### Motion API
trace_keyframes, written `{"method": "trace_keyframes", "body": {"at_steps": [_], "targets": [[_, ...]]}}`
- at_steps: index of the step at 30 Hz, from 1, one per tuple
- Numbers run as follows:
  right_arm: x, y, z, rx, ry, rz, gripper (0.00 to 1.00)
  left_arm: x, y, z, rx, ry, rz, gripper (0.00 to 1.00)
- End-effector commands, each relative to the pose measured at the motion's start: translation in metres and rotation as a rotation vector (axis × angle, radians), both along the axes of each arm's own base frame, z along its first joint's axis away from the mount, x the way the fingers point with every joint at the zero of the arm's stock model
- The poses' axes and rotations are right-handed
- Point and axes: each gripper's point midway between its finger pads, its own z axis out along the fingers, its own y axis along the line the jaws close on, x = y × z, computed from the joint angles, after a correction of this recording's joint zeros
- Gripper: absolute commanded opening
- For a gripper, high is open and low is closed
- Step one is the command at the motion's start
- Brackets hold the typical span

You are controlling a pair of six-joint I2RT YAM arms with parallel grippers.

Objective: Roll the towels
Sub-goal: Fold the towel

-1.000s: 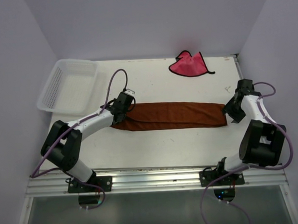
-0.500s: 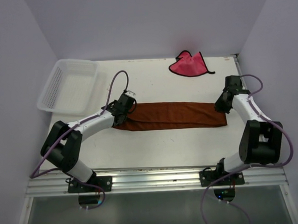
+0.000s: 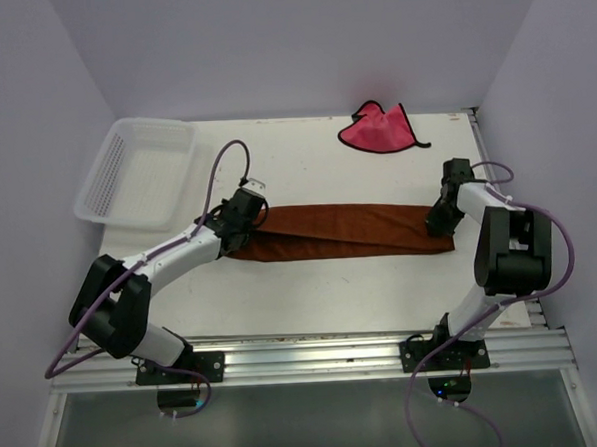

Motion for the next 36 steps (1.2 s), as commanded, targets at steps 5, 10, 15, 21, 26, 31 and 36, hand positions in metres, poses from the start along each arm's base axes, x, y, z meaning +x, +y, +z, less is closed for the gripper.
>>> {"method": "trace_keyframes", "body": {"at_steps": [5, 10, 15, 21, 26, 31, 36], "targets": [[0.002, -0.013, -0.011, -0.014, 0.022, -0.059, 0.11, -0.001, 0.004, 0.013, -0.015, -0.057, 0.036, 0.0], [0.0, -0.016, -0.016, -0.011, 0.049, -0.075, 0.13, -0.004, 0.007, 0.015, -0.006, -0.058, 0.043, 0.0], [0.001, -0.017, -0.014, -0.004, 0.046, -0.077, 0.14, -0.007, 0.011, 0.013, 0.006, -0.049, 0.051, 0.0], [0.002, -0.016, -0.012, 0.001, 0.039, -0.077, 0.16, -0.014, 0.012, 0.005, 0.018, -0.018, 0.046, 0.0], [0.003, -0.013, -0.013, 0.017, 0.036, -0.071, 0.18, -0.021, 0.008, -0.01, 0.048, 0.029, 0.028, 0.0], [0.004, -0.01, -0.013, 0.032, 0.029, -0.066, 0.2, -0.026, 0.004, -0.021, 0.1, 0.075, 0.009, 0.0], [0.009, -0.005, -0.01, 0.058, 0.008, -0.055, 0.23, -0.027, -0.001, -0.02, 0.08, 0.081, -0.007, 0.29]]}}
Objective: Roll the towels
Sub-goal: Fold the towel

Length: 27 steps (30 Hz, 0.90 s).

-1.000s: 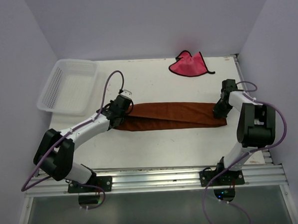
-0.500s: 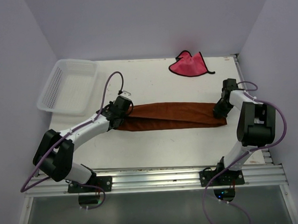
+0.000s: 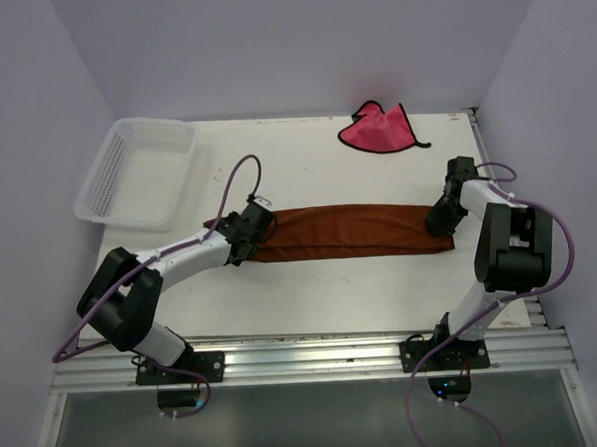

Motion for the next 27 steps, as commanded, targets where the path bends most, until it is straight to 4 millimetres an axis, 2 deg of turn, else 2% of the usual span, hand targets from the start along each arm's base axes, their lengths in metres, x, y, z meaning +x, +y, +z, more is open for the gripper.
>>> {"method": "trace_keyframes", "body": {"at_steps": [1, 2, 4, 6, 8, 9, 11, 12, 13, 14, 15, 16, 19, 20, 22, 27], "targets": [[0.005, -0.004, -0.007, 0.004, -0.001, -0.009, 0.24, 0.002, -0.004, 0.01, -0.023, -0.031, 0.01, 0.34], [0.006, -0.003, -0.005, 0.007, -0.006, -0.006, 0.25, 0.003, -0.004, 0.014, -0.029, -0.038, 0.01, 0.42], [0.008, -0.002, -0.001, 0.015, -0.018, 0.004, 0.27, 0.007, -0.005, 0.029, -0.044, -0.07, 0.012, 0.49], [0.01, 0.0, 0.005, 0.019, -0.03, 0.02, 0.28, 0.015, -0.006, 0.056, -0.062, -0.14, 0.016, 0.57], [0.014, 0.001, 0.015, 0.011, -0.055, 0.029, 0.3, 0.021, -0.01, 0.074, -0.101, -0.187, 0.008, 0.62], [0.015, 0.001, 0.018, 0.003, -0.061, 0.038, 0.3, 0.028, -0.013, 0.091, -0.156, -0.229, 0.013, 0.62], [0.017, 0.0, 0.031, -0.032, -0.082, 0.055, 0.32, 0.033, -0.022, 0.098, -0.269, -0.226, -0.011, 0.63], [0.017, 0.0, 0.035, -0.045, -0.084, 0.066, 0.32, 0.038, -0.014, 0.102, -0.317, -0.24, 0.014, 0.63], [0.016, -0.001, 0.04, -0.059, -0.089, 0.069, 0.33, 0.043, -0.016, 0.104, -0.371, -0.253, 0.012, 0.63], [0.017, 0.001, 0.048, -0.072, -0.11, 0.077, 0.34, 0.044, -0.02, 0.102, -0.437, -0.241, 0.009, 0.63], [0.018, 0.005, 0.052, -0.074, -0.125, 0.091, 0.34, 0.048, -0.011, 0.101, -0.459, -0.256, 0.04, 0.63], [0.021, 0.01, 0.057, -0.078, -0.149, 0.11, 0.31, 0.048, -0.011, 0.098, -0.472, -0.256, 0.048, 0.64], [0.024, 0.038, 0.067, -0.1, -0.184, 0.206, 0.22, 0.05, -0.004, 0.08, -0.51, -0.225, 0.096, 0.63], [0.023, 0.06, 0.068, -0.092, -0.19, 0.27, 0.2, 0.05, -0.003, 0.069, -0.524, -0.2, 0.118, 0.63], [0.022, 0.076, 0.067, -0.095, -0.192, 0.328, 0.16, 0.054, 0.008, 0.064, -0.534, -0.204, 0.163, 0.63], [0.015, 0.14, 0.059, -0.011, -0.238, 0.526, 0.13, 0.061, 0.017, 0.051, -0.593, -0.198, 0.22, 0.63]]}}
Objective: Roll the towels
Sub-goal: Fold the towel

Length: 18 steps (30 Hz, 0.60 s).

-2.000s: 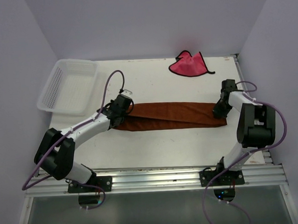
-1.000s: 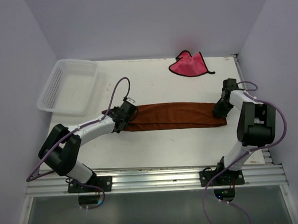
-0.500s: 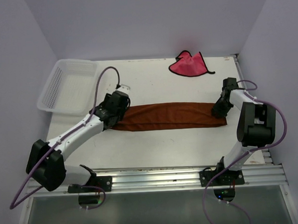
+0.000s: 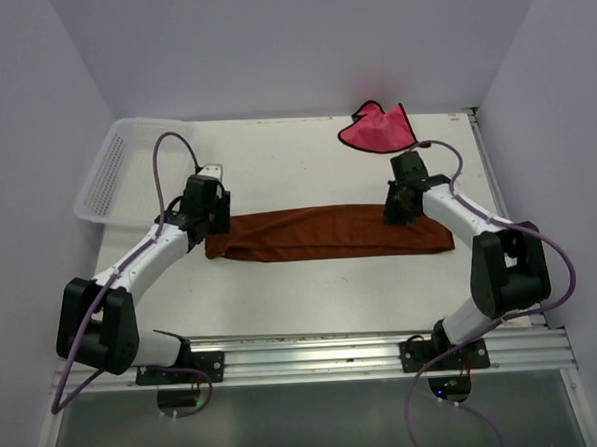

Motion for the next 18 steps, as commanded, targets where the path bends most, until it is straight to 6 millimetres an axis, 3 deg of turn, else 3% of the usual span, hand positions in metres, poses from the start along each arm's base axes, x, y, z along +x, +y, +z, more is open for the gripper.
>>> {"method": "trace_keyframes", "body": {"at_steps": [1, 2, 5, 11, 18], "targets": [[0.002, 0.031, 0.001, 0.03, -0.043, 0.128, 0.12, 0.019, -0.005, 0.004, -0.105, -0.055, 0.034, 0.63], [-0.001, 0.047, 0.001, 0.028, -0.042, 0.178, 0.13, 0.021, -0.005, -0.001, -0.107, -0.042, 0.041, 0.63], [-0.006, 0.066, -0.008, -0.008, -0.026, 0.252, 0.13, 0.027, 0.004, -0.008, -0.101, -0.027, 0.078, 0.62], [-0.011, 0.074, -0.031, -0.003, 0.016, 0.276, 0.12, 0.035, 0.015, -0.024, -0.09, -0.002, 0.129, 0.62], [-0.014, 0.078, -0.046, -0.015, 0.04, 0.299, 0.1, 0.049, 0.033, -0.04, -0.111, 0.011, 0.197, 0.62]]}}
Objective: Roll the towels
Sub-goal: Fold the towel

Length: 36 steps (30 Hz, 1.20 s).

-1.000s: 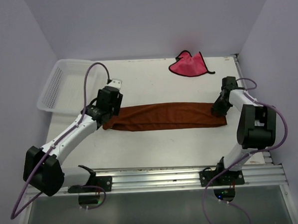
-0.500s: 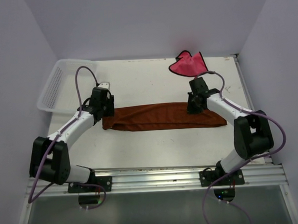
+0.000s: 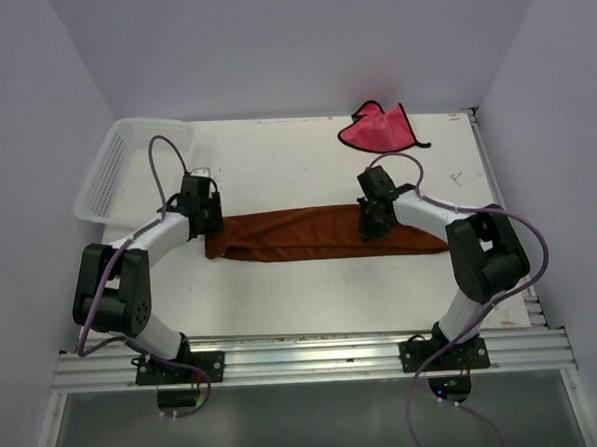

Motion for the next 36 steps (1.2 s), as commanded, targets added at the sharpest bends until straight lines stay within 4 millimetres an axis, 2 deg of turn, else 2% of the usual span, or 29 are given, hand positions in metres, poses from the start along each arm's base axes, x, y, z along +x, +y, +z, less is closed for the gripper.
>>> {"method": "trace_keyframes", "body": {"at_steps": [1, 5, 8, 9, 14, 17, 18, 22, 25, 28, 31, 36], "targets": [[0.004, 0.006, -0.005, 0.005, -0.018, 0.03, 0.1, 0.032, 0.005, 0.013, -0.054, -0.092, 0.056, 0.61], [0.002, 0.007, -0.012, 0.001, -0.005, 0.031, 0.09, 0.04, 0.006, 0.0, -0.1, -0.075, 0.064, 0.57], [0.001, 0.006, -0.016, -0.003, 0.005, 0.033, 0.07, 0.045, 0.002, -0.006, -0.132, -0.075, 0.058, 0.49], [0.0, 0.006, -0.016, -0.003, 0.007, 0.033, 0.06, 0.046, 0.001, -0.006, -0.139, -0.076, 0.056, 0.43], [-0.002, 0.005, -0.019, -0.01, 0.015, 0.031, 0.04, 0.043, 0.0, -0.014, -0.161, -0.063, 0.053, 0.25], [-0.002, 0.001, -0.021, -0.03, 0.022, 0.025, 0.04, 0.043, 0.003, -0.014, -0.172, -0.066, 0.056, 0.08], [-0.003, 0.0, -0.022, -0.035, 0.025, 0.024, 0.04, 0.044, 0.003, -0.012, -0.179, -0.073, 0.055, 0.0], [-0.005, -0.002, -0.025, -0.046, 0.037, 0.022, 0.04, 0.051, 0.004, 0.008, -0.189, -0.125, 0.038, 0.0], [-0.005, -0.003, -0.027, -0.054, 0.042, 0.021, 0.04, 0.055, 0.001, 0.046, -0.2, -0.236, 0.011, 0.0], [-0.007, -0.003, -0.03, -0.053, 0.054, 0.022, 0.03, 0.054, 0.001, 0.072, -0.189, -0.303, 0.005, 0.0], [-0.007, -0.001, -0.03, -0.045, 0.057, 0.022, 0.03, 0.049, -0.003, 0.083, -0.176, -0.318, -0.008, 0.0], [-0.006, 0.0, -0.029, -0.039, 0.055, 0.026, 0.03, 0.041, -0.001, 0.066, -0.149, -0.259, 0.001, 0.0]]}}
